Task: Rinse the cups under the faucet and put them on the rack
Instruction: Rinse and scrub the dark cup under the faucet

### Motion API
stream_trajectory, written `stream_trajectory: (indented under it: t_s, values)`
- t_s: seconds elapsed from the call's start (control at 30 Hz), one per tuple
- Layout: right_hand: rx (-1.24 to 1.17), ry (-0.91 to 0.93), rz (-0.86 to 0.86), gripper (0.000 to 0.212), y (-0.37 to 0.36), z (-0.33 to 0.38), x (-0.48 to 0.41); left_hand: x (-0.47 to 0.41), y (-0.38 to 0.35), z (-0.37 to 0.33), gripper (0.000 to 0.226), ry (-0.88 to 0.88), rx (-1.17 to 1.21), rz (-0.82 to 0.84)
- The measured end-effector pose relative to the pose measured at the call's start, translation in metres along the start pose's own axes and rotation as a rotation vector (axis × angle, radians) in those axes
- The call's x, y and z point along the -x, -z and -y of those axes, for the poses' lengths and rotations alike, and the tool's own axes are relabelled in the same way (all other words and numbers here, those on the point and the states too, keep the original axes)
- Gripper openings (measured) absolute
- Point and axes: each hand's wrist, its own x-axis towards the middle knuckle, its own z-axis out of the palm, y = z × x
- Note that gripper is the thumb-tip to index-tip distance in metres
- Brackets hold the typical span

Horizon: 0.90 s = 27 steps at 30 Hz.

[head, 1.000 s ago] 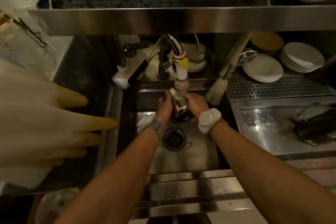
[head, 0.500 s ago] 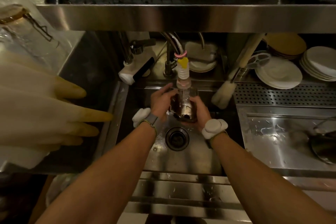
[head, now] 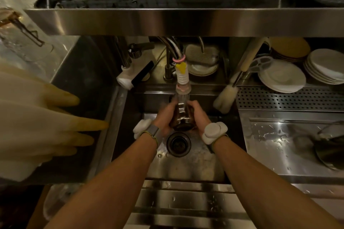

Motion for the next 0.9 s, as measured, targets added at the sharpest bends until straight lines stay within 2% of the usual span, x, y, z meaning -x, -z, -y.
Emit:
stream_trajectory:
  t_s: [0.07,0.17,0.27,0.3,0.37,0.4,0.5,0.57,0.63,0.7,0.77,0.9]
  values:
    - [0.023,0.012,-0.108,0.025,0.001,0.0,-0.004,-0.006,0.003,0.006,0.052,-0.126,-0.186,-0.106]
    - [-0.007,0.017,-0.139,0.032,0.001,-0.003,-0.003,-0.011,-0.001,0.006,0.078,-0.277,-0.412,-0.238]
    - [-0.189,-0.023,-0.023,0.058,0.0,-0.007,0.0,-0.01,-0.008,-0.002,0.062,-0.235,-0.414,-0.2]
    - [-0.164,-0.001,-0.013,0.066,-0.001,-0.005,-0.001,-0.012,-0.007,-0.003,0.058,-0.189,-0.394,-0.203]
    - [0.043,0.081,-0.096,0.072,-0.004,0.0,-0.002,-0.016,-0.004,-0.004,0.062,-0.096,-0.345,-0.246]
    - [0.152,0.133,-0.131,0.069,-0.004,0.004,-0.001,-0.016,-0.001,-0.004,0.067,-0.041,-0.3,-0.238]
    - [0.441,0.255,-0.123,0.056,-0.007,0.008,0.002,-0.012,0.011,0.003,0.077,0.143,-0.032,-0.081]
    - [0.587,0.278,-0.042,0.057,-0.012,0.007,0.008,-0.007,0.017,0.008,0.081,0.229,0.105,-0.109]
    - [0.603,0.287,-0.001,0.054,-0.019,0.006,0.013,-0.008,0.023,0.011,0.09,0.283,0.18,-0.139]
    - [0.567,0.3,0.013,0.036,-0.019,0.006,0.013,-0.012,0.021,0.009,0.091,0.283,0.214,-0.134]
    - [0.523,0.323,0.002,0.027,-0.012,0.007,0.013,-0.009,0.014,0.002,0.079,0.248,0.192,-0.105]
    - [0.491,0.398,-0.09,0.027,-0.001,0.012,0.011,-0.008,-0.006,-0.015,0.065,0.199,0.076,0.025]
